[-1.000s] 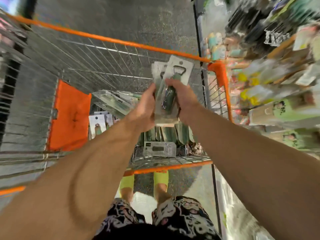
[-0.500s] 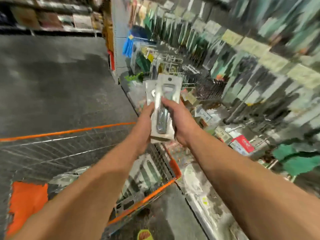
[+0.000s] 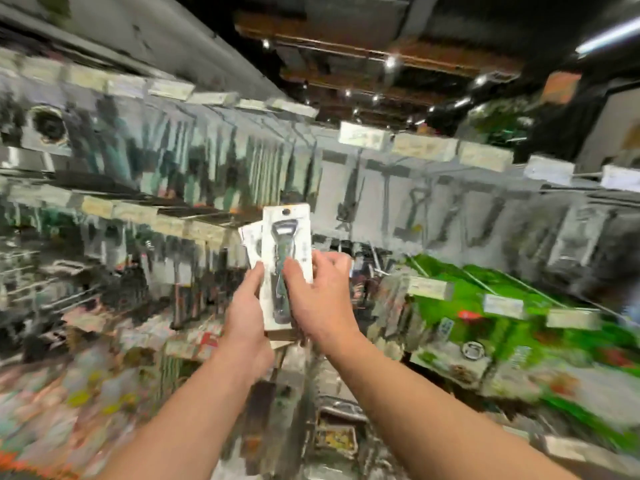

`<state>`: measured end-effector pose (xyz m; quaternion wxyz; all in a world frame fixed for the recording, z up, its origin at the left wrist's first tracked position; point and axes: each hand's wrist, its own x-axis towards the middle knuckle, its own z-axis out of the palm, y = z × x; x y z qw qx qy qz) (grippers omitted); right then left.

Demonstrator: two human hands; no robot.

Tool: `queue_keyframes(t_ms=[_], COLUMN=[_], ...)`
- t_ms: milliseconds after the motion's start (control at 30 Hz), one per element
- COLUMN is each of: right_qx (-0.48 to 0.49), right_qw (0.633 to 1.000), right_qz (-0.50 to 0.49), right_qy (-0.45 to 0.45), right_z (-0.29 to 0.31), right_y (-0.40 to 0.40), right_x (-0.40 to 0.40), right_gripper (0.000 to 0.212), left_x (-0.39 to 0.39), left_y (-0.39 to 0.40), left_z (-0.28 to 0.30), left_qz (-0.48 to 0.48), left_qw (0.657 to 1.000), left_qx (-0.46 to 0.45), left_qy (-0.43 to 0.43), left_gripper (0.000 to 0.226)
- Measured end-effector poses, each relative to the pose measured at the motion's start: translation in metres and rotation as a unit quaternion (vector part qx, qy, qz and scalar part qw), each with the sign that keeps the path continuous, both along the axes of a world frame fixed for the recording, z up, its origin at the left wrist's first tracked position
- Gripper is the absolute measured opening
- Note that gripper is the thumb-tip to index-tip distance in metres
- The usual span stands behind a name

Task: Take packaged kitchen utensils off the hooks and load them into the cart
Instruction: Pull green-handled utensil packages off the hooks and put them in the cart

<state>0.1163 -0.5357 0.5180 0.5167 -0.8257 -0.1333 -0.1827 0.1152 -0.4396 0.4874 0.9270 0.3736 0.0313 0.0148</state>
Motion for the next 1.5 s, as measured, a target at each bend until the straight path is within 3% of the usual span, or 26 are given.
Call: queue_keyframes(t_ms=[167,367,467,667,767,833,1000,1167,1300,1500], right_qx=[-0.003,0.036,0.07,0.196,0.218,0.21,0.228,0.244,0.252,0.28], right_qw=[0.989,0.968,0.964,0.955,0.957,0.962,0.959,0.959,0.957,0.939], right_qz=[-0.125,-0.222,-0.231,-0.216,-0.19,-0.173,-0.166,-0.146,-0.126,-0.162], right_qy=[-0.082,-0.112,-0.112,-0.058,-0.031,-0.022,0.004,0.024,0.068,0.113], right_z=[0.029,0.045,0.05,0.054,0.054,0.054,0.046,0.039,0.037,0.039], right_y=[-0.105,-0.236,-0.302,-0.424,-0.468,-0.491,-0.521,-0.533,-0.549,-0.564], right_x=[-0.023,-0.041,-0.052,-0.067,-0.068,-0.067,-0.062,-0.048,-0.028,0.013], right_gripper=[0.029,0.031,0.035,0.022,0.023,0.024,0.029,0.026,0.026,0.017], left_x=[-0.004,-0.011,-0.018,-0.035,-0.042,-0.043,-0.042,-0.031,-0.011,0.038], left_y=[-0.106,-0.235,-0.303,-0.42,-0.46,-0.48,-0.512,-0.517,-0.505,-0.484], left_z=[0.038,0.061,0.064,0.072,0.074,0.072,0.065,0.058,0.054,0.056], left_qz=[-0.107,-0.201,-0.215,-0.252,-0.239,-0.214,-0.149,-0.115,-0.059,-0.026], left_qw=[0.993,0.978,0.975,0.963,0.964,0.969,0.981,0.984,0.982,0.98], left_qx=[0.025,0.043,0.043,0.083,0.107,0.119,0.117,0.127,0.175,0.197], left_qy=[-0.035,-0.033,-0.033,-0.039,-0.039,-0.037,-0.036,-0.043,-0.049,-0.016], left_gripper=[0.048,0.051,0.049,0.043,0.07,0.09,0.069,0.083,0.051,0.043])
